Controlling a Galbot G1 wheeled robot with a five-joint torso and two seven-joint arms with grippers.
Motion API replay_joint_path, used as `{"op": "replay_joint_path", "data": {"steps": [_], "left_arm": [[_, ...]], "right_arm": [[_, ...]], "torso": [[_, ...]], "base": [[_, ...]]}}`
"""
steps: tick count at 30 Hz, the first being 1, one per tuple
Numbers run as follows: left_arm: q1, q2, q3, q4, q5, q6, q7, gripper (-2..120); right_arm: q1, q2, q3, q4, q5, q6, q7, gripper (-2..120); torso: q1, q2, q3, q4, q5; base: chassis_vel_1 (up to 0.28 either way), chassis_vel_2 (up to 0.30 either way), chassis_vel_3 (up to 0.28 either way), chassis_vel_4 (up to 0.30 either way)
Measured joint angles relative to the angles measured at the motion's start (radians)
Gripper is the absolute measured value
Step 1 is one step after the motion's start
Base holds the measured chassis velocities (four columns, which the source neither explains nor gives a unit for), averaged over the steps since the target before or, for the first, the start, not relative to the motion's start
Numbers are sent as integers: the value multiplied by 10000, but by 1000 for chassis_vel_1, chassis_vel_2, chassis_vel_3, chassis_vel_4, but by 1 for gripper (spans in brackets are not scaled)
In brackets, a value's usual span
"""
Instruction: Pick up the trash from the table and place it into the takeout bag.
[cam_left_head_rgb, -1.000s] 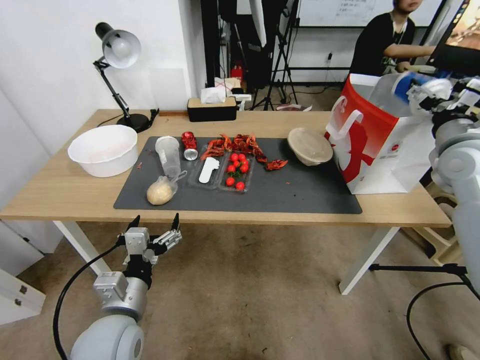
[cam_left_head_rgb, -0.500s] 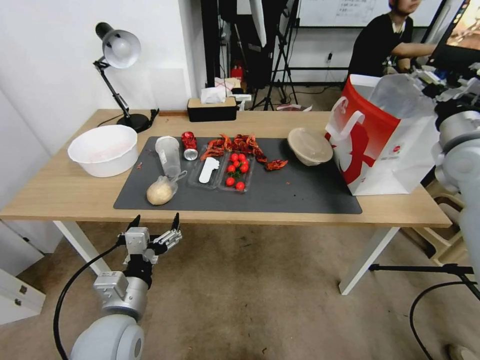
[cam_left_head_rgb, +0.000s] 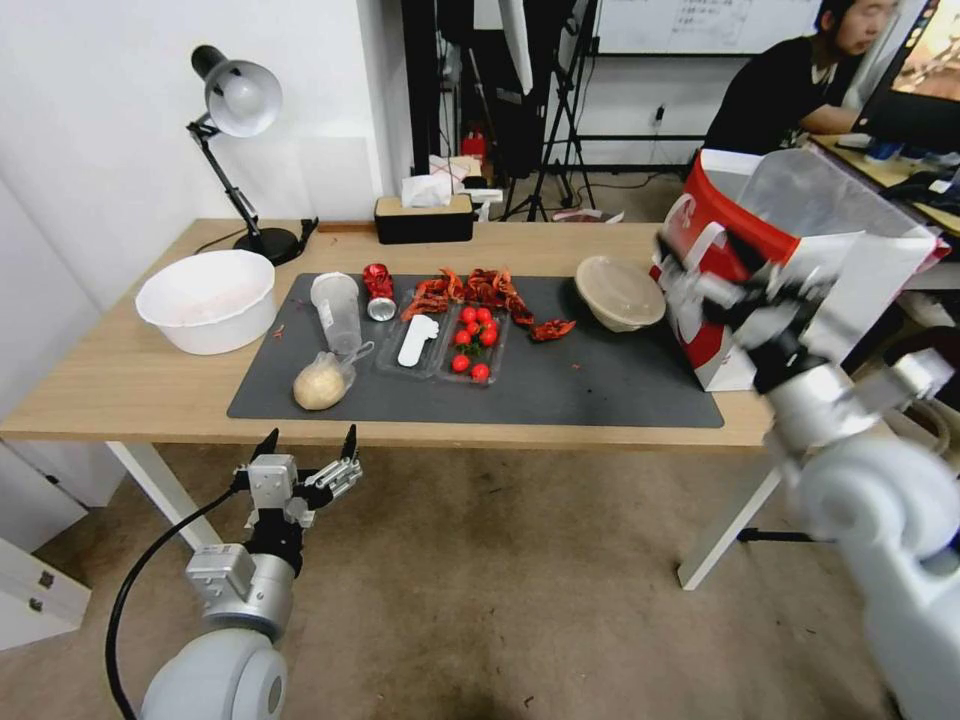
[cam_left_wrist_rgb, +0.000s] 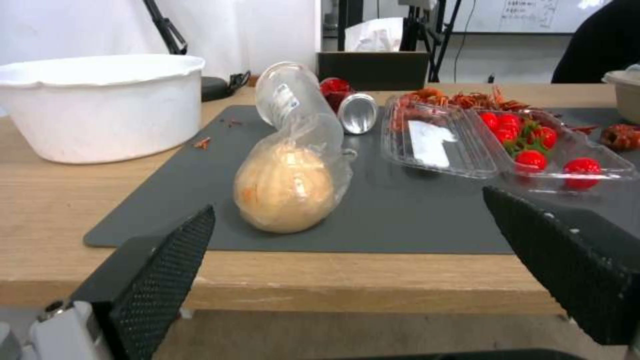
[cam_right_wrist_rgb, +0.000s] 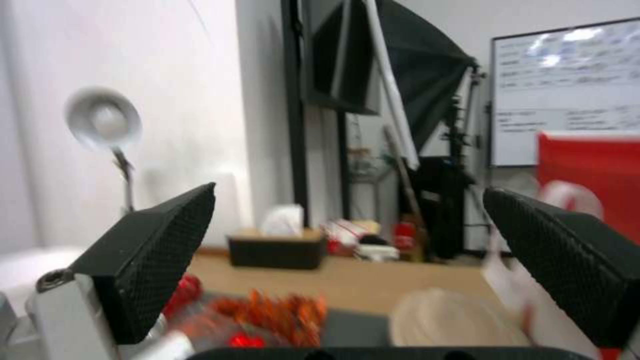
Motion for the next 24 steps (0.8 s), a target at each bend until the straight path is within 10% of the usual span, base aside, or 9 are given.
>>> {"op": "replay_joint_path", "data": {"steps": [8,24], "left_arm": [[-39,102,0,115,-16,-132,8,100],[-71,193,-6,213,-40,-267,14,100]], "right_arm": [[-2819,1179,-636,199,-3405,1042,1590,100],[-3986,2043,-1686,-874,-5025,2149,2635,100]], "torso": [[0,0,0,-2,0],[0,0,1,0,2]], "base": [[0,0,0,0],[0,0,0,0]]}}
